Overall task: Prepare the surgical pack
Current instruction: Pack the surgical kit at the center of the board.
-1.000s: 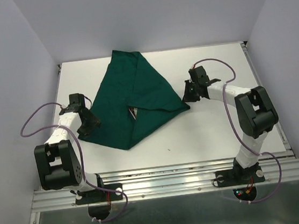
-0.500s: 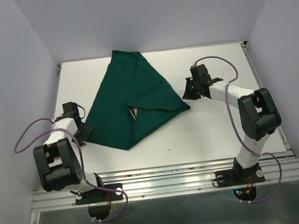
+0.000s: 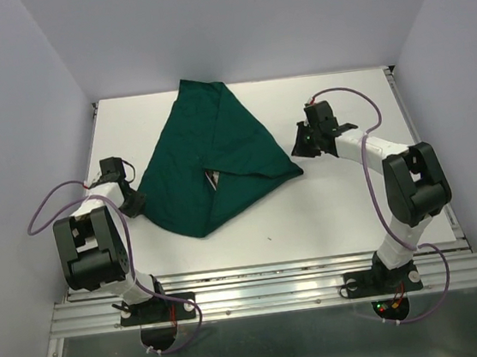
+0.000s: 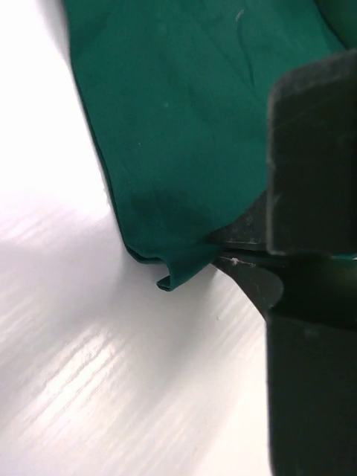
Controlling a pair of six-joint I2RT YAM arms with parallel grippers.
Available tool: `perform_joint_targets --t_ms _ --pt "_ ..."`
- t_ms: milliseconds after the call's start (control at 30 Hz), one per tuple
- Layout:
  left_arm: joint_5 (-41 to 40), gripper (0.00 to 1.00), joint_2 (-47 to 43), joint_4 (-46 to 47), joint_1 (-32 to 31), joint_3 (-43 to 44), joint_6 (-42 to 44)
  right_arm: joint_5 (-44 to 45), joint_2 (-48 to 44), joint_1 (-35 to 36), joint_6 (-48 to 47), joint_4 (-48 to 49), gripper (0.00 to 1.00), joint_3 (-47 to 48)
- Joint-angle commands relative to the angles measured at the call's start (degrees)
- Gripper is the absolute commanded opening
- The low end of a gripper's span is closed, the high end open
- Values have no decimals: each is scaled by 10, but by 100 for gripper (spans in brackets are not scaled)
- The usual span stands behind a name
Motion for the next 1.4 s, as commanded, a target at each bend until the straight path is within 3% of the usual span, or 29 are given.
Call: perform_joint_targets --t_ms 0,300,467,567,933,1233,1367 --pt "35 0 27 24 -4 -13 11 10 0 -2 0 10 16 11" --pt "39 0 -100 -24 -85 88 45 37 63 -2 -10 7 16 65" --pt "62 0 -100 -47 -174 179 53 22 108 -2 -18 3 15 90" --pt "101 0 -81 -43 -213 217 39 -11 117 -2 -12 5 14 87" --pt "129 0 -10 -37 -307 344 17 -26 105 25 -8 17 14 52" --pt "151 0 100 -26 -393 495 -11 -31 100 67 8 30 13 39" --pt "163 0 141 -14 -410 519 -28 -30 95 79 6 35 13 30"
